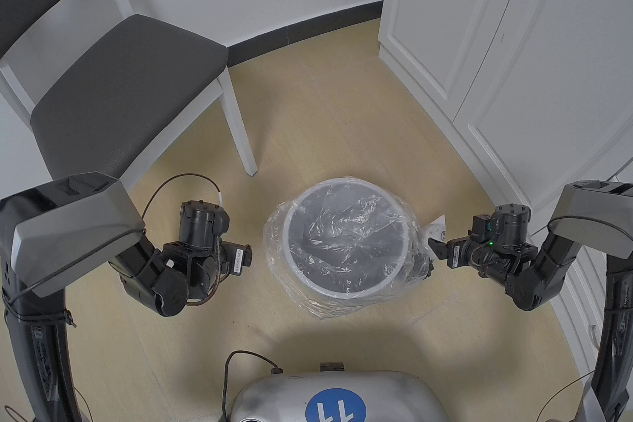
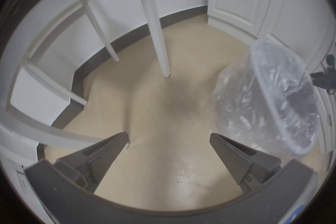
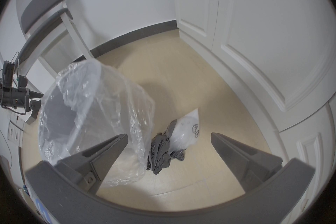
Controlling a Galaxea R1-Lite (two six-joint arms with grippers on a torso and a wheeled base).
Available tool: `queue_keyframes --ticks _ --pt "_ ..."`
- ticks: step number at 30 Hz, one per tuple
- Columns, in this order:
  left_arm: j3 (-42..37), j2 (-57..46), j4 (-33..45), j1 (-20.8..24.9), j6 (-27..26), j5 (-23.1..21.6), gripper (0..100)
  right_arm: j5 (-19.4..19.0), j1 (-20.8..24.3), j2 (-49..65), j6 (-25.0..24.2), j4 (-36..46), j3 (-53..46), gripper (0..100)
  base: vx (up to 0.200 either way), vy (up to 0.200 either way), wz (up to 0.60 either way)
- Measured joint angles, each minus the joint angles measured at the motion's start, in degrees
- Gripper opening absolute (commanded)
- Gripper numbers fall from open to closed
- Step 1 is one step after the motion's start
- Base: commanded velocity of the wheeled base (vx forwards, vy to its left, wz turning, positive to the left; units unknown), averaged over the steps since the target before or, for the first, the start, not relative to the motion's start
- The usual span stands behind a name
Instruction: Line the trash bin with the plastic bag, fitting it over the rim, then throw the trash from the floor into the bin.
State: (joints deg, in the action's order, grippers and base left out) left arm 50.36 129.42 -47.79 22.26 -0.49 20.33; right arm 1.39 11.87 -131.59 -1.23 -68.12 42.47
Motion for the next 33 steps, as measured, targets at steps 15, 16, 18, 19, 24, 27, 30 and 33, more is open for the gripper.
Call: queue_keyframes --ticks 15,16,18,19,24,27,30,33 --pt "3.1 -3.9 -2.0 14.2 -7.5 0.6 100 -4.1 -3.6 7.9 0.1 0.4 -2.0 100 0.0 0.0 0.0" --pt "3.4 -3.7 -2.0 14.7 -8.6 0.6 100 -4.3 -3.8 8.2 0.1 0.4 -2.0 100 0.0 0.0 0.0" --pt "4.4 -2.8 -2.1 15.4 -11.0 0.7 100 -4.6 -4.1 8.7 0.1 0.4 -2.0 100 0.0 0.0 0.0" --pt "5.0 -2.2 -2.4 15.8 -12.3 0.8 100 -4.7 -4.3 8.9 0.1 0.4 -2.0 100 0.0 0.0 0.0" --pt "9.1 2.0 -4.8 17.1 -20.1 3.9 100 -6.1 -5.2 9.9 0.1 0.4 -2.2 100 0.0 0.0 0.0" --pt "11.7 4.7 -6.4 17.6 -23.3 5.5 100 -7.2 -5.8 10.5 0.1 0.4 -2.5 100 0.0 0.0 0.0" --pt "14.4 7.5 -7.8 17.7 -26.8 6.4 100 -7.6 -6.0 11.1 0.1 0.4 -2.6 100 0.0 0.0 0.0" --pt "17.4 9.9 -8.5 17.7 -28.4 7.3 100 -7.8 -6.4 11.5 0.1 0.4 -2.7 100 0.0 0.0 0.0"
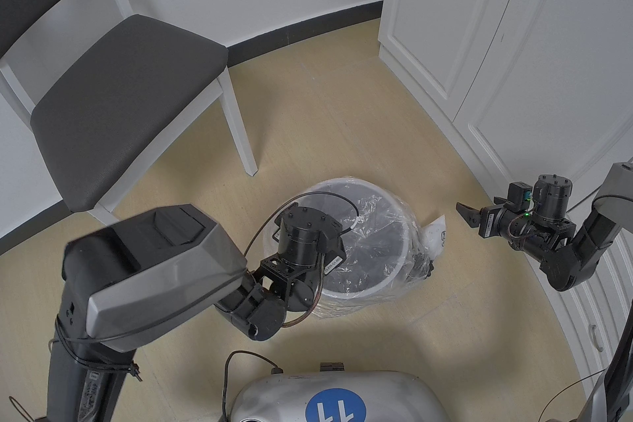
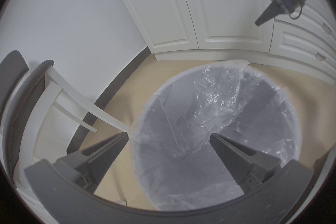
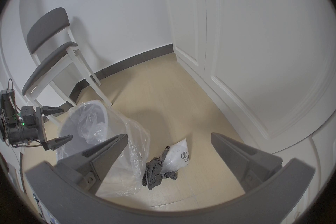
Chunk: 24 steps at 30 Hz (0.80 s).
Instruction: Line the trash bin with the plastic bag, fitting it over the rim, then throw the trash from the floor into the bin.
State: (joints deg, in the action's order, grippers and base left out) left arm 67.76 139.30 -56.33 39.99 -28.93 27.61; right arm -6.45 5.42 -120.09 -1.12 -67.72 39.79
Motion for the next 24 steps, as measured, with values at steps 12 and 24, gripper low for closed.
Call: queue_keyframes --ticks 12,24 --pt "6.1 5.5 -2.2 -0.2 -7.5 4.1 100 -0.2 -0.6 0.7 0.0 -0.1 -0.1 100 0.0 0.0 0.0" --pt "17.2 11.3 -6.2 -0.1 -14.1 9.7 100 -0.6 -1.1 1.2 0.0 -0.2 -0.1 100 0.0 0.0 0.0"
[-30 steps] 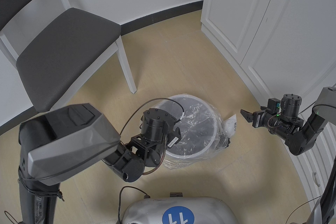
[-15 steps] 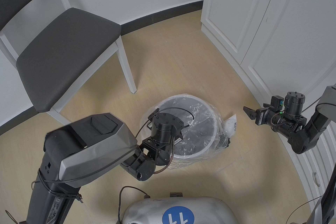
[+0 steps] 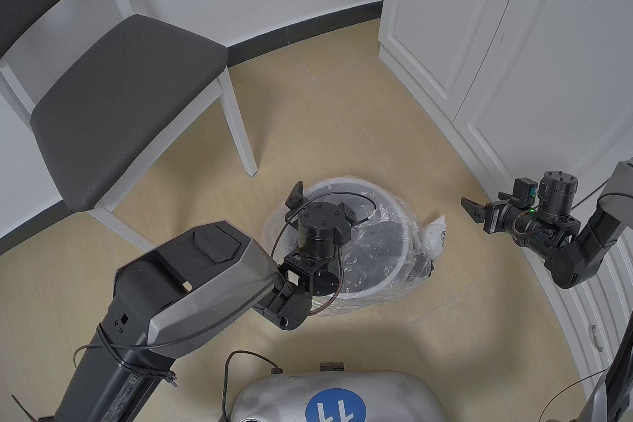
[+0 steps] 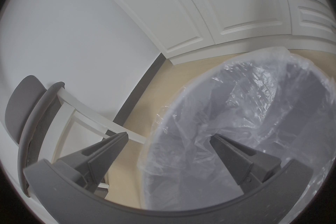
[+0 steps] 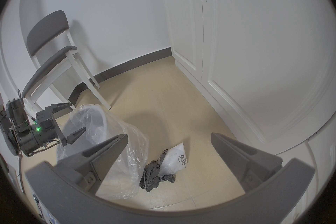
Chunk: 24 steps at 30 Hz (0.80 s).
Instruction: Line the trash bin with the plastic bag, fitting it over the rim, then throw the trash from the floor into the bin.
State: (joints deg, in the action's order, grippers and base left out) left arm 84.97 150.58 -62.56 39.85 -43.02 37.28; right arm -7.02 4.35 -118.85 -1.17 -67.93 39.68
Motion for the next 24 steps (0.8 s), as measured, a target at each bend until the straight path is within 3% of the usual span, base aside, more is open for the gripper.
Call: queue_keyframes --ticks 9,24 --pt "4.5 -0.5 -0.5 -2.2 0.2 0.5 100 0.0 -0.1 0.1 -0.1 0.0 0.1 100 0.0 0.0 0.0" --pt "4.9 -2.1 1.8 -4.0 2.9 0.2 100 -0.1 -0.6 0.1 0.0 0.0 0.4 100 0.0 0.0 0.0"
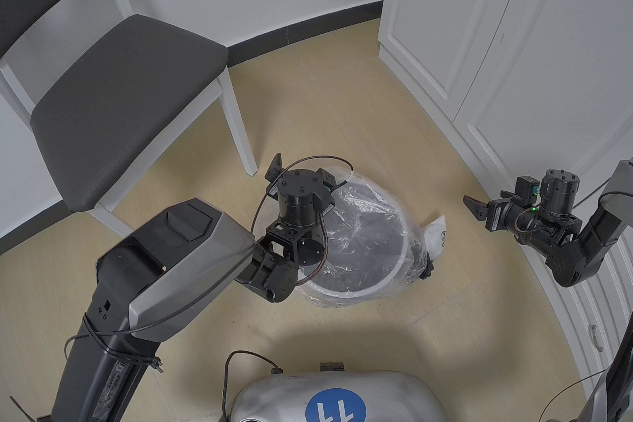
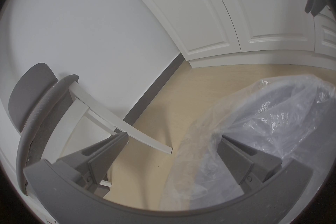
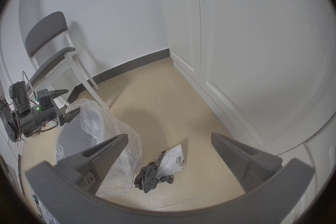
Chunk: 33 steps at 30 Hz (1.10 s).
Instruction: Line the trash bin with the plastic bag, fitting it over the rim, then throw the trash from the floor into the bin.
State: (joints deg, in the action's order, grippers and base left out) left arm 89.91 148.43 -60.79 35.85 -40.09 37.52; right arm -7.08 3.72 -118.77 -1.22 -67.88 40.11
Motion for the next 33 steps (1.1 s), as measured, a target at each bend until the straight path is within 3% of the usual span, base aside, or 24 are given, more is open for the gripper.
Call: queue_keyframes --ticks 8,17,25,33 --pt "4.7 -0.2 7.0 -1.8 3.7 -0.2 100 0.0 0.0 0.0 0.0 0.0 0.0 100 0.0 0.0 0.0" --pt "3.5 -0.8 7.3 -0.6 6.8 0.0 100 0.0 0.0 0.0 0.0 -0.1 -0.1 100 0.0 0.0 0.0" --pt "-2.5 -3.7 7.2 -0.2 8.0 -0.3 100 -0.1 0.0 0.1 0.0 -0.1 -0.3 100 0.0 0.0 0.0" --pt "-17.8 -12.8 7.9 1.1 10.7 -3.5 100 -0.1 -0.1 0.1 0.0 -0.1 -0.3 100 0.0 0.0 0.0"
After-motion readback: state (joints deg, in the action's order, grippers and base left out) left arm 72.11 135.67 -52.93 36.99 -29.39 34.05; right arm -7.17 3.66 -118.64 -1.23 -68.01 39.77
